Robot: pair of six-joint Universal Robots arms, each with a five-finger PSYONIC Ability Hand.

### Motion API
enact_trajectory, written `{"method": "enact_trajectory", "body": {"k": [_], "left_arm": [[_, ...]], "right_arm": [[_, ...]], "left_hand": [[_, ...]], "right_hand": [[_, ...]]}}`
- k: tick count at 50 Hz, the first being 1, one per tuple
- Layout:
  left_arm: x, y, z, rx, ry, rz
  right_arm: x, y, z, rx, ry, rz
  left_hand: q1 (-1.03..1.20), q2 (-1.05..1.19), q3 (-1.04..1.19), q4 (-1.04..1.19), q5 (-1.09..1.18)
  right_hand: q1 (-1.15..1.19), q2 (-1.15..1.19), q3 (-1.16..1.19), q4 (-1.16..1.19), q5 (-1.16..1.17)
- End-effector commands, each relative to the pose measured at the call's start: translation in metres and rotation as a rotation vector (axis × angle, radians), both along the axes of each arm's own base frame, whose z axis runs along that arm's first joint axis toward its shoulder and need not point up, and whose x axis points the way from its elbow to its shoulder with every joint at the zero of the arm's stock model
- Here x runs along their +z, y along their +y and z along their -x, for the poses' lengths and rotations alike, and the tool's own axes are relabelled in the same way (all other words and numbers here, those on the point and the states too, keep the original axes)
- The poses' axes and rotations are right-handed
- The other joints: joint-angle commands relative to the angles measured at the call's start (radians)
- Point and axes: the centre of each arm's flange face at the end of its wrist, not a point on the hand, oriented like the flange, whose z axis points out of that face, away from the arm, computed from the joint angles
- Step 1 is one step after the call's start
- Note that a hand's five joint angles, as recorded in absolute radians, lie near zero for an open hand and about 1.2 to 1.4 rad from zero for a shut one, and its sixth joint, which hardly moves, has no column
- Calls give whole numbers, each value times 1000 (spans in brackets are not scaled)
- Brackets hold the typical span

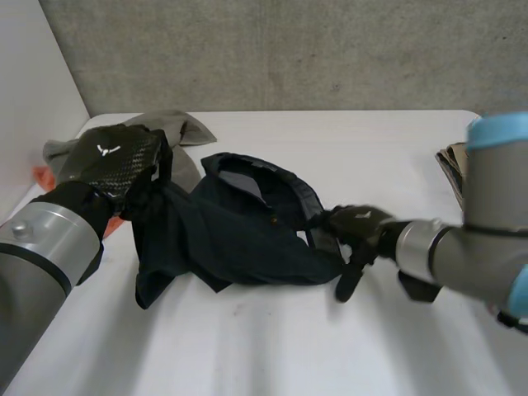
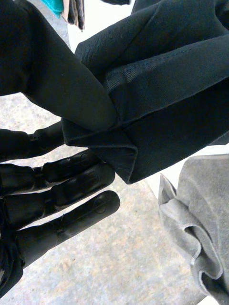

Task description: Fold the laundry.

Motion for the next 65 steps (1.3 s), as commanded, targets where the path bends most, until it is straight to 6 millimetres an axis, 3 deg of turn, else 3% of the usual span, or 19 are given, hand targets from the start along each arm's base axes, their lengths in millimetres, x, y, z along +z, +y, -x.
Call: {"method": "enact_trajectory", "body": {"k": [1,3,5,9,14,18,22,29,35,38,41,44,45,48,49,54,57,60,65], "left_arm": [[11,3,-2,7,25,33],[14,5,-3,12,33,39],[16,7,-5,17,39,40],[20,10,-9,26,46,45],[22,12,-15,30,31,34],[15,18,-15,-8,-10,-23],[3,25,-15,-54,-59,-103],[-25,18,-8,-73,-119,-222],[-49,-10,12,-90,-155,-238],[-51,-38,26,-88,-147,-154],[-33,-75,42,-68,-98,21],[-4,-107,49,-31,-29,198],[18,-126,51,-6,20,325],[58,-150,53,15,111,540],[87,-161,53,17,169,690],[151,-171,43,37,296,997],[160,-173,41,25,338,1003],[154,-174,44,-12,350,953],[103,-176,54,-92,306,733]], "right_arm": [[-38,5,-21,-31,-8,115],[-47,-1,-23,-73,11,156],[-49,-7,-23,-108,14,188],[-26,-16,-20,-180,-10,312],[71,-21,10,-216,-44,608],[116,-6,32,-135,79,706],[136,5,51,-72,180,644],[132,27,61,66,283,454],[88,15,52,198,400,363],[70,0,35,201,387,348],[66,-29,17,120,345,421],[82,-58,7,19,289,550],[102,-81,3,-69,226,675],[140,-110,0,-200,84,883],[164,-120,0,-257,-18,999],[222,-133,5,-323,-365,1302],[223,-128,2,-283,-459,1308],[214,-125,-3,-244,-453,1275],[182,-121,-17,-187,-385,1187]], "left_hand": [[254,200,208,197,229],[254,200,208,197,229],[254,200,208,197,229],[254,200,208,197,229],[254,200,208,197,229],[254,200,208,197,229],[254,200,208,197,229],[254,200,208,197,229],[254,200,208,197,229],[254,200,208,197,229],[254,200,208,197,229],[254,200,208,197,229],[254,200,208,197,229],[254,200,208,197,229],[254,200,208,197,229],[254,200,208,197,229],[254,200,208,197,229],[254,200,208,197,229],[254,200,208,197,229]], "right_hand": [[126,149,149,151,137],[541,565,564,567,552],[1139,1162,1162,1164,1150],[1160,1184,1183,1186,1171],[1160,1184,1183,1186,1171],[1160,1184,1183,1186,1171],[1160,1184,1183,1186,1171],[1160,1184,1183,1186,1171],[1160,1184,1183,1186,1171],[1160,1184,1183,1186,1171],[1160,1184,1183,1186,1171],[1160,1184,1183,1186,1171],[1160,1184,1183,1186,1171],[1160,1184,1183,1186,1171],[1160,1184,1183,1186,1171],[1160,1184,1183,1186,1171],[1160,1184,1183,1186,1171],[1160,1184,1183,1186,1171],[1160,1184,1183,1186,1171]]}}
